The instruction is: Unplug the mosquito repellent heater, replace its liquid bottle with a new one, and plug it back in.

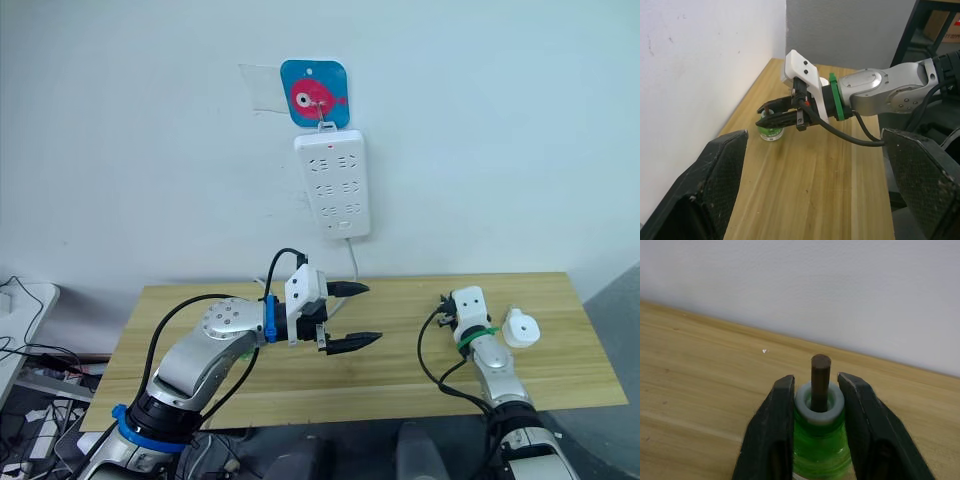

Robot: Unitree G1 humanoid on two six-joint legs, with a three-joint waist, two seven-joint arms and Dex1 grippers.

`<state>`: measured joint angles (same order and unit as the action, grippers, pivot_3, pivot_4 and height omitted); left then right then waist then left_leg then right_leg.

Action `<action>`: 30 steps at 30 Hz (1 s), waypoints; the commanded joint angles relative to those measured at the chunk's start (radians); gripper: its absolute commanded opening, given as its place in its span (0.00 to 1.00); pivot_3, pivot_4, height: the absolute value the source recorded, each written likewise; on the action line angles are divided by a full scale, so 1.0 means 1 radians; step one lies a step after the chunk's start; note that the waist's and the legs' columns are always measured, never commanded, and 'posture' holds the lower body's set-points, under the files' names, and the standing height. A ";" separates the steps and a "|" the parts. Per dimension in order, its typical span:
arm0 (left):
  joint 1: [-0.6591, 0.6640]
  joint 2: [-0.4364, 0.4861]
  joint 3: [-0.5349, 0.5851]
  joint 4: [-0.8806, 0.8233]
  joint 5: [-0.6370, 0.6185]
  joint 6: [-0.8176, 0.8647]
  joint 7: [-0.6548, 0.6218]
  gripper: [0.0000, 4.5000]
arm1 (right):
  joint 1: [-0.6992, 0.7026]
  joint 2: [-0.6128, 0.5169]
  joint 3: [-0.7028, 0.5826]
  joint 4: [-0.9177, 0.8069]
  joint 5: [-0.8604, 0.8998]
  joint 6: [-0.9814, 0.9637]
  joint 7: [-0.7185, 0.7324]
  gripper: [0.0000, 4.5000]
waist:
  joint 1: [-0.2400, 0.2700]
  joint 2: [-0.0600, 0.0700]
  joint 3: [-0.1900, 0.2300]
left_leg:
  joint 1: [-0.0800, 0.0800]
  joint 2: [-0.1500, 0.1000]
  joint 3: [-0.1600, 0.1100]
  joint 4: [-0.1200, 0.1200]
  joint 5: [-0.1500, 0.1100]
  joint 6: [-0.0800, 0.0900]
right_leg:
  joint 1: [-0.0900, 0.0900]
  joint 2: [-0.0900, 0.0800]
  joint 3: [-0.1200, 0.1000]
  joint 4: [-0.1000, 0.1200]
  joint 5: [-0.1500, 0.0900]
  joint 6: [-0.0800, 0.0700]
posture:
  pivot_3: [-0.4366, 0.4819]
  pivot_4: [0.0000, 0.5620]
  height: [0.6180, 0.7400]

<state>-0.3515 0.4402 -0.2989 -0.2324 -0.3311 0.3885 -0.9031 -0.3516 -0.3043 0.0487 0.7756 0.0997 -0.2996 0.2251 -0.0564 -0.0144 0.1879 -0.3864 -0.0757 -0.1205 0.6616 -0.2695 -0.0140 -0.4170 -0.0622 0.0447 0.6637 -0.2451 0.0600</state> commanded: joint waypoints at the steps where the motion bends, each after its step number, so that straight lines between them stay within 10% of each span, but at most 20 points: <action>1: 0.002 -0.004 0.025 -0.041 -0.011 -0.004 0.008 1.00 | -0.013 0.002 -0.026 0.005 -0.011 -0.036 0.025 0.57 | 0.000 0.000 0.000 | 0.000 0.000 0.000 0.000 0.000 0.000 | 0.000 0.000 0.000 0.000 0.000 0.000 | 0.45 0.26 1.00; 7: 0.044 -0.020 0.054 -0.052 -0.004 -0.028 0.058 1.00 | 0.065 -0.030 -0.035 -0.101 -0.014 -0.024 0.087 0.99 | 0.002 0.000 0.000 | 0.003 0.000 0.000 0.000 0.000 0.000 | 0.003 0.000 0.000 0.000 0.000 0.000 | 0.45 0.26 1.00; 20: 0.546 -0.094 0.228 -0.210 0.107 -0.113 0.419 1.00 | 0.333 -0.184 -0.006 -0.790 0.130 0.370 0.379 0.99 | 0.005 0.001 0.000 | 0.005 0.001 0.000 -0.001 -0.001 0.000 | 0.006 -0.001 0.000 -0.002 0.000 0.000 | 0.45 0.33 1.00; 30: 0.880 -0.272 0.364 -0.047 0.227 -0.517 0.653 1.00 | -0.007 -0.228 0.186 -0.878 0.288 0.610 0.836 0.99 | 0.056 -0.003 0.005 | 0.005 0.001 -0.008 -0.001 -0.002 0.000 | 0.013 -0.005 -0.007 -0.014 -0.001 0.000 | 0.54 0.40 1.00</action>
<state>0.5123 0.1905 0.0490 -0.3149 -0.1130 -0.0556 -0.2862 -0.3311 -0.5258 0.2083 -0.0886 0.3754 0.3085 0.9886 -0.0007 -0.0174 0.1926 -0.3825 -0.0750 -0.1284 0.6607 -0.2713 -0.0137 -0.4037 -0.0671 0.0366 0.6475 -0.2458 0.0600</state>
